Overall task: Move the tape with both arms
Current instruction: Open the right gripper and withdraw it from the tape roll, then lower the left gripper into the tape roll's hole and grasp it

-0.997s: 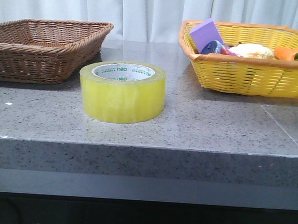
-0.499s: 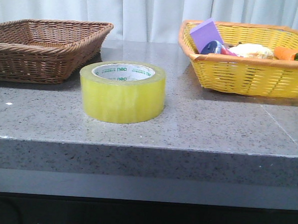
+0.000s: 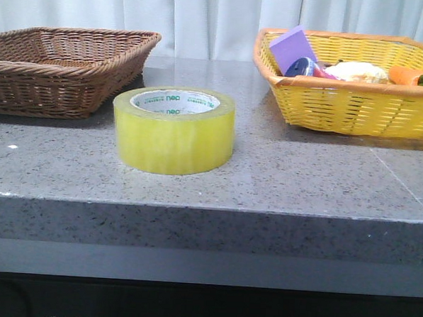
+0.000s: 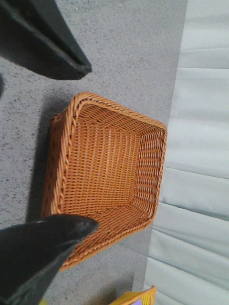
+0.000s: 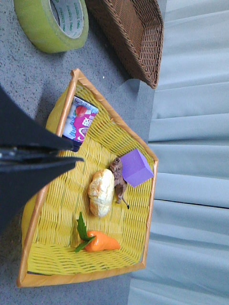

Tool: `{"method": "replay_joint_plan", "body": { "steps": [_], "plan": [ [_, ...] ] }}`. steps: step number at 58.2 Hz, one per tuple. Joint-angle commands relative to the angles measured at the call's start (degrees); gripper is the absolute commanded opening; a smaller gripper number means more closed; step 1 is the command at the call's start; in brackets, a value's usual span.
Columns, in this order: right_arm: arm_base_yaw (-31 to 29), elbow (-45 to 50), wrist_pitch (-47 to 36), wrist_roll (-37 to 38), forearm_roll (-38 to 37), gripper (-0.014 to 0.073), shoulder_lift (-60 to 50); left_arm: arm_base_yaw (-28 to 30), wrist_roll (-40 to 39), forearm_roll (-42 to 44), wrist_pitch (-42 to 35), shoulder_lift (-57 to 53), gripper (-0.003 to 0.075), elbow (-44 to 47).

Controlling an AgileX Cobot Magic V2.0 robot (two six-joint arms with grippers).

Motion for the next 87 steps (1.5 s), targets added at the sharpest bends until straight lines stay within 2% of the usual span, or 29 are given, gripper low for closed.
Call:
{"method": "replay_joint_plan", "body": {
  "steps": [1, 7, 17, 30, 39, 61, 82, 87],
  "plan": [
    [-0.3, -1.4, -5.8, -0.5, 0.9, -0.0122, 0.4, -0.7, -0.2, -0.7, 0.4, 3.1, 0.0565, -3.8],
    [-0.3, -1.4, -6.9, -0.5, 0.9, -0.0122, 0.4, -3.3, -0.2, -0.7, 8.9, 8.4, 0.0565, -7.4],
    [-0.3, -1.4, -7.3, -0.5, 0.9, -0.0122, 0.4, -11.0, -0.2, -1.2, 16.8, 18.5, 0.0565, -13.5],
    [-0.3, -1.4, -7.2, -0.5, 0.9, -0.0122, 0.4, -21.9, -0.2, -6.8, 17.5, 31.7, 0.0565, -21.3],
    [-0.3, -1.4, -7.2, -0.5, 0.9, -0.0122, 0.4, -26.1, -0.2, -11.3, 17.8, 40.2, 0.0565, -27.4],
    [-0.3, -1.4, -7.2, -0.5, 0.9, -0.0122, 0.4, -27.3, -0.2, -14.4, 19.3, 55.1, 0.0565, -35.3],
    [-0.3, -1.4, -7.2, -0.5, 0.9, -0.0122, 0.4, -27.5, -0.2, -15.3, 18.7, 62.1, 0.0564, -38.8],
    [-0.3, -1.4, -7.3, -0.5, 0.9, -0.0122, 0.4, -27.8, -0.2, -15.3, 18.7, 62.2, 0.0536, -39.1]
  ]
}}
